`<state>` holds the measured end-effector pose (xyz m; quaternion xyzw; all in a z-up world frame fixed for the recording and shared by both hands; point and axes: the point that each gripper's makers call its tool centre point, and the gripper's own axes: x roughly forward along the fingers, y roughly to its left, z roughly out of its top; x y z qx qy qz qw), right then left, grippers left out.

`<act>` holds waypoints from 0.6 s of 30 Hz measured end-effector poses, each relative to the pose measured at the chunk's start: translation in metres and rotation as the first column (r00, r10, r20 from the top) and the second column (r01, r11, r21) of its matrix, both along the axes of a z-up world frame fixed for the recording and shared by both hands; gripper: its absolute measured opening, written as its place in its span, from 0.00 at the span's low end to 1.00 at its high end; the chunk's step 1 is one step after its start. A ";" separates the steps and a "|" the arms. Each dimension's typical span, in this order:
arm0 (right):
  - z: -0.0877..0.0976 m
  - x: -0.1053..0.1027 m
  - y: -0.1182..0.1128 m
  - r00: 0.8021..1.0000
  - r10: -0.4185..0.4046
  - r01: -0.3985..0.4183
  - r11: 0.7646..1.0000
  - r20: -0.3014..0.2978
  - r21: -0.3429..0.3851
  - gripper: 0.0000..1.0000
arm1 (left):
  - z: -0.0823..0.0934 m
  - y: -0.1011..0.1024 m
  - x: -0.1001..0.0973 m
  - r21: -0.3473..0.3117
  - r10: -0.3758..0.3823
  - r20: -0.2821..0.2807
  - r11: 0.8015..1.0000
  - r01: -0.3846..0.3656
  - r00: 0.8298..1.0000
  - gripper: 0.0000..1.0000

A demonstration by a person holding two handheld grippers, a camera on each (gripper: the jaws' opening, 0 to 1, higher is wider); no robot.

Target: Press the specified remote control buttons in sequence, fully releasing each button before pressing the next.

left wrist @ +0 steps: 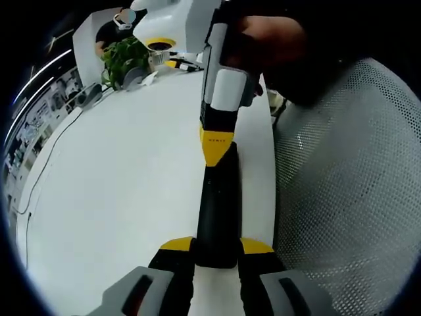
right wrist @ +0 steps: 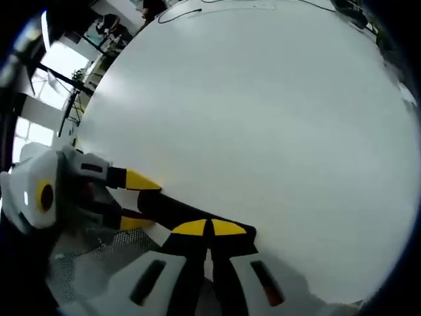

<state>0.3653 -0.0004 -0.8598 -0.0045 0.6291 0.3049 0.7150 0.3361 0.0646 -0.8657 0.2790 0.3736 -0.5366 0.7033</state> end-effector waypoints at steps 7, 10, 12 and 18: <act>-0.001 0.001 0.000 1.000 -0.029 0.029 0.999 -0.005 0.029 0.00 | 0.000 0.000 0.000 0.000 0.003 -0.001 1.000 -0.003 1.000 0.25; -0.001 0.002 0.000 1.000 -0.029 0.028 0.999 0.002 0.030 0.00 | 0.000 0.000 0.000 0.001 0.004 -0.002 1.000 -0.004 1.000 0.25; -0.001 0.002 0.001 1.000 -0.018 0.018 1.000 0.010 0.022 0.00 | 0.000 0.000 0.000 0.000 0.004 -0.002 1.000 -0.004 1.000 0.25; -0.001 0.001 0.001 1.000 -0.002 0.002 1.000 0.014 0.019 0.00 | 0.000 0.000 0.000 -0.003 0.007 -0.002 1.000 -0.007 1.000 0.25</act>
